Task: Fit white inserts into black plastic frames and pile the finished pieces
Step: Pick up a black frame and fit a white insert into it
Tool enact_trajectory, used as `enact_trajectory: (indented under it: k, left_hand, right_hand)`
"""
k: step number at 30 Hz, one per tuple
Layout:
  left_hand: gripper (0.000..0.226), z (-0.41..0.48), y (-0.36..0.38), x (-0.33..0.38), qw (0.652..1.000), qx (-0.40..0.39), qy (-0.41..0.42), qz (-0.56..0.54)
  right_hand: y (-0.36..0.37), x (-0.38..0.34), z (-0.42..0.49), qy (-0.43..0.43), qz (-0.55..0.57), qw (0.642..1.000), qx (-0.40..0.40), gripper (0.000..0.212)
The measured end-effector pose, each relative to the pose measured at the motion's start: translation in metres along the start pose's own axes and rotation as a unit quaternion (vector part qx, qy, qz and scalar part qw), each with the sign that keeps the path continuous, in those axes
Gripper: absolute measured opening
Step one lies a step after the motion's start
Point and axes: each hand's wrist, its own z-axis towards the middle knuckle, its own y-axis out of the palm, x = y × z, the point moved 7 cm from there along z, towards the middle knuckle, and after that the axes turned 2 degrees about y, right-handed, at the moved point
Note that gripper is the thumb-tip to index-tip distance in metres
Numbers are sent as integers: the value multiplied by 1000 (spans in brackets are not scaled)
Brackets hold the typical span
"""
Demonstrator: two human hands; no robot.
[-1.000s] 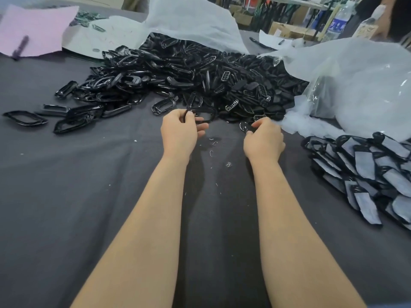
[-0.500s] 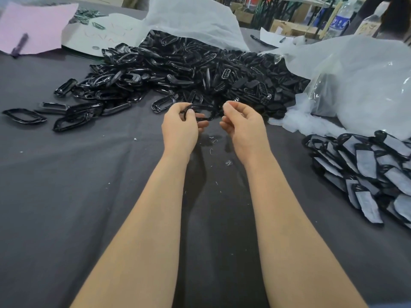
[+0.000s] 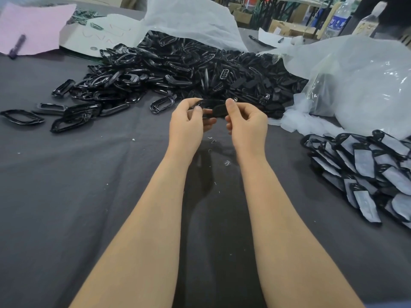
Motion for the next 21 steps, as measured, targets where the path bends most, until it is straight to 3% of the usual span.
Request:
enact_trajectory:
  k: [7,14,17,21]
  left_hand:
    - [17,-4,6,5,996,-47,38,66]
    - [18,-5,6,7,996,-50,51,59]
    - [21,-6,6,6,998,-51,41,18]
    - [20,-5,7,4,998,-53,17,-30]
  right_hand:
    - [-3,-1,0,-22,-9,999,22,15]
    - [-2,0,0,-34,-46,998,32,17]
    - [-3,11,2,27,4,999,29,25]
    - [7,21,3,108,119,985,-58,14]
